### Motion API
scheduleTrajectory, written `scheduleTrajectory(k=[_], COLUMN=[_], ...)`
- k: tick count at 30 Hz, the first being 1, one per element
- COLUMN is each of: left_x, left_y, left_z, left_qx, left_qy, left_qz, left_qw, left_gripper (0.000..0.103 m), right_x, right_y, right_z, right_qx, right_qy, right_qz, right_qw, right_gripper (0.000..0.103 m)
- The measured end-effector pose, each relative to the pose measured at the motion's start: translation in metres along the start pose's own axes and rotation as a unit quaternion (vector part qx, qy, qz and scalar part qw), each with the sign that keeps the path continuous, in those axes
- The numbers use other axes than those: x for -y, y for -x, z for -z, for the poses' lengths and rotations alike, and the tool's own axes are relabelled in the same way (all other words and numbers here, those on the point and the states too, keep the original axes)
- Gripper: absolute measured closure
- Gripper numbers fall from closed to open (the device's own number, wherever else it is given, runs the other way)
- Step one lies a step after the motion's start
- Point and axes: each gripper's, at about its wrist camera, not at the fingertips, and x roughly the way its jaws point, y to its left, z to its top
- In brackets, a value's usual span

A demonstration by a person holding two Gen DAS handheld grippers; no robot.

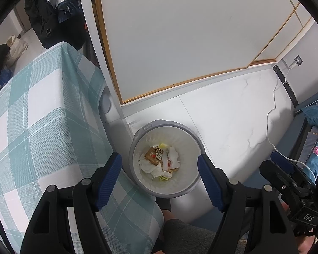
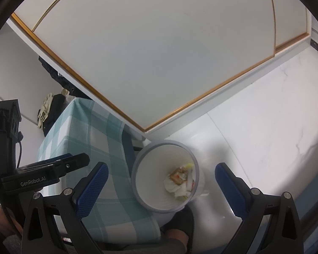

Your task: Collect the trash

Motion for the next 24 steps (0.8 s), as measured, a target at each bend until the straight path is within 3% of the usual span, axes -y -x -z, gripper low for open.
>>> scheduleTrajectory(k=[24], left_x=[-0.0004], left_y=[-0.0012], left_z=[0.0011], left_qx=[-0.005], left_qy=[-0.003], left_qz=[-0.001], left_qw=[1.0000], left_gripper=[0.032], right_x=[-0.0012], right_y=[0.0005], right_z=[-0.0016], right_qx=[0.001], right_qy=[0.002], right_qz=[0.004], right_qw=[1.000], right_gripper=[0.001])
